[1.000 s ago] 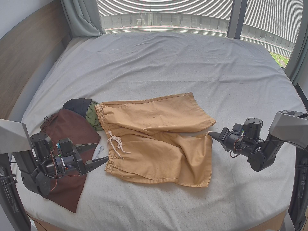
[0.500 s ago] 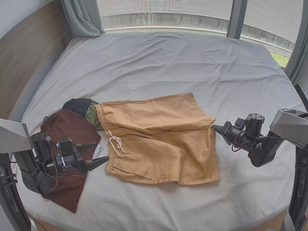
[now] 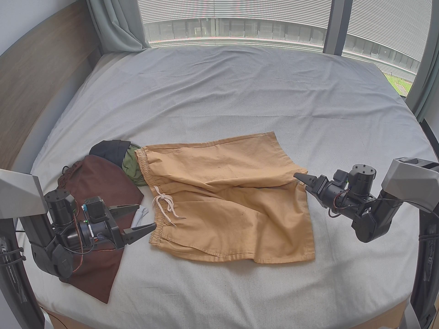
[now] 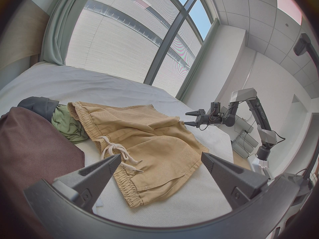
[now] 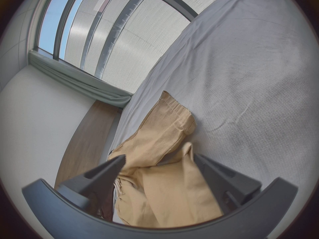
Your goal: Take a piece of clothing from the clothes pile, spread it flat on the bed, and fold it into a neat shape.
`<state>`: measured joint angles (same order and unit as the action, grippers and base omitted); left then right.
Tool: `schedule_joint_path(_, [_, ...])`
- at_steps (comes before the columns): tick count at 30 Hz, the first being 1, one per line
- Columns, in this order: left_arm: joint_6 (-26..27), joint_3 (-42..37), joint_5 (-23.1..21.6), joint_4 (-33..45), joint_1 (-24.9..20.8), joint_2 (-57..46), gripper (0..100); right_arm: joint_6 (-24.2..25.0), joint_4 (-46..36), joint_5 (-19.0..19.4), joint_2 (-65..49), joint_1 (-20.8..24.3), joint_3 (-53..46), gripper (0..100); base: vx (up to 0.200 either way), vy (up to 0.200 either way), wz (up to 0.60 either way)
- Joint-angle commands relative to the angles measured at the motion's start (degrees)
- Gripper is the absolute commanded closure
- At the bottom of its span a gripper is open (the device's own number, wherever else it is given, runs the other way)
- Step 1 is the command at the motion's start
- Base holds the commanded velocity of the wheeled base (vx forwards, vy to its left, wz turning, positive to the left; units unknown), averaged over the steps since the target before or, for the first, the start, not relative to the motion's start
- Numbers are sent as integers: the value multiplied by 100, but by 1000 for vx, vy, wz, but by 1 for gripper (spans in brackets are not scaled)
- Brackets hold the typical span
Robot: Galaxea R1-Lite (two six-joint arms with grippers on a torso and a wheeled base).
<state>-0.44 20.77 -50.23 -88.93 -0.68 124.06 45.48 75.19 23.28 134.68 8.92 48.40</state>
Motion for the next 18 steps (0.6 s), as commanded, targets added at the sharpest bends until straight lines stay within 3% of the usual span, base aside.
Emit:
schedule_joint_path(1, [0, 32, -40, -1, -37, 4, 0, -453, 75, 9, -320, 48, -472, 0, 0, 0, 0])
schedule_joint_path(4, [35, 23, -84, -1, -64, 13, 0, -839, 13, 18, -583, 57, -726, 0, 0, 0, 0])
schedule_joint_path(10, [325, 120, -93, -1, -46, 136, 0, -927, -172, 27, -1234, 259, -1183, 0, 0, 0, 0])
schedule_joint_path(18, [334, 261, -119, -1, -2, 136, 0, -1094, -268, 27, -1550, 672, -1491, 0, 0, 0, 0])
